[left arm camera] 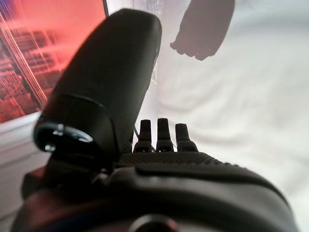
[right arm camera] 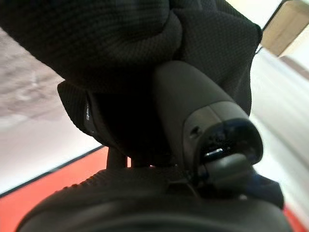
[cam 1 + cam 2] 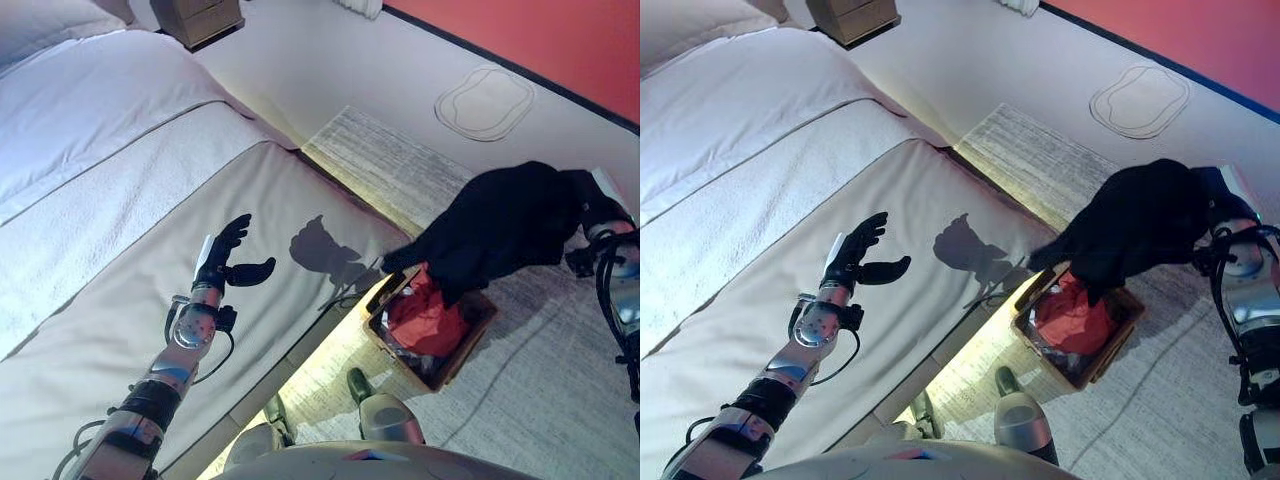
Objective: Pick up the clothes from the bed and place them into the basket
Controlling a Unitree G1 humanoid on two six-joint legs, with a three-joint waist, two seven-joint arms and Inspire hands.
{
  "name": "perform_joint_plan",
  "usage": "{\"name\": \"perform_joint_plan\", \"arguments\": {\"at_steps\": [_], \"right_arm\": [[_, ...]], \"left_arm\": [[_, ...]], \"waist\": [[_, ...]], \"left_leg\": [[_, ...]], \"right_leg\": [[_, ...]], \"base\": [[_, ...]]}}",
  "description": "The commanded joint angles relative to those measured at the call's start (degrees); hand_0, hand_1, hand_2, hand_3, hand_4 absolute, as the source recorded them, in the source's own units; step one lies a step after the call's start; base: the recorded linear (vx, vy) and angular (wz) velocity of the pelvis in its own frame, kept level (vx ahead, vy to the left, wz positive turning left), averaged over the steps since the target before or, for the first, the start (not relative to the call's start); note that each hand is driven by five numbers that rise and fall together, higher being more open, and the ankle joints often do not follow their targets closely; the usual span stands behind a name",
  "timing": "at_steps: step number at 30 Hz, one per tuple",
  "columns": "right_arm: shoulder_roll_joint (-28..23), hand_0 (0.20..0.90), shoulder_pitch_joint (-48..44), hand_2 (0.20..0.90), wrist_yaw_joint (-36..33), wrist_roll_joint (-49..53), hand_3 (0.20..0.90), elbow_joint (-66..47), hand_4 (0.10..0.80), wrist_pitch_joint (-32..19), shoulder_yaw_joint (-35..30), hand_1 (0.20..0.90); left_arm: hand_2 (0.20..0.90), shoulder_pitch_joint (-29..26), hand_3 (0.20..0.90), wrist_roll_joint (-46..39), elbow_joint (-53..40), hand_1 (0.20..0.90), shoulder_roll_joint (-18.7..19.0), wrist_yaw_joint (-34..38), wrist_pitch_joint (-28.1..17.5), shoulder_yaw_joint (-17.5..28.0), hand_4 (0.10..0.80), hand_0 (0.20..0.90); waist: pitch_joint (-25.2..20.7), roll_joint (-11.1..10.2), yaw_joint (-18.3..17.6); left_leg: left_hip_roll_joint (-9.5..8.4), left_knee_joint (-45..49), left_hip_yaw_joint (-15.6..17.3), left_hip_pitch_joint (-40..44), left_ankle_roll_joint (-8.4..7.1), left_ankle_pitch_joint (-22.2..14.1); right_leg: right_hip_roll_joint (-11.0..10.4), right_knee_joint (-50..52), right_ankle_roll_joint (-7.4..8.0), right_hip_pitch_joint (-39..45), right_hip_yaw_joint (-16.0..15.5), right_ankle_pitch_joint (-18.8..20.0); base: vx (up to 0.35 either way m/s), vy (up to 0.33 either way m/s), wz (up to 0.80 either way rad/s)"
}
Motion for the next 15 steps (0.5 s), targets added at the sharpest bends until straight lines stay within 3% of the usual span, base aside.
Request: {"name": "perform_joint_plan", "arguments": {"at_steps": [1, 15], "right_arm": [[-1.6, 0.300, -4.6, 0.300, -2.4, 0.7, 0.200, -2.7, 0.100, -3.7, -3.5, 0.300], [8.5, 0.300, -6.3, 0.300, -2.2, 2.3, 0.200, 14.8, 0.100, -3.4, 5.3, 0.300]], "left_arm": [[0.900, -3.6, 0.900, 1.5, 1.6, 0.900, -0.1, 0.9, -3.8, -1.5, 0.800, 0.900], [0.900, -7.3, 0.900, 2.0, -0.5, 0.900, -0.4, 2.4, -2.1, -4.9, 0.800, 0.900]], "waist": [[-8.4, -1.0, 2.0], [-5.7, 2.0, 3.3]], "left_leg": [[-1.57, 0.9, -1.6, 3.1, 1.69, -8.4], [-2.32, 1.7, -2.1, 1.8, 1.72, -8.7]], "right_leg": [[3.7, 2.1, -0.97, -4.3, -1.6, 2.1], [2.9, 2.2, -0.76, -5.5, -2.8, 2.3]], "base": [[-0.039, -0.032, -0.03], [-0.011, -0.009, -0.02]]}}
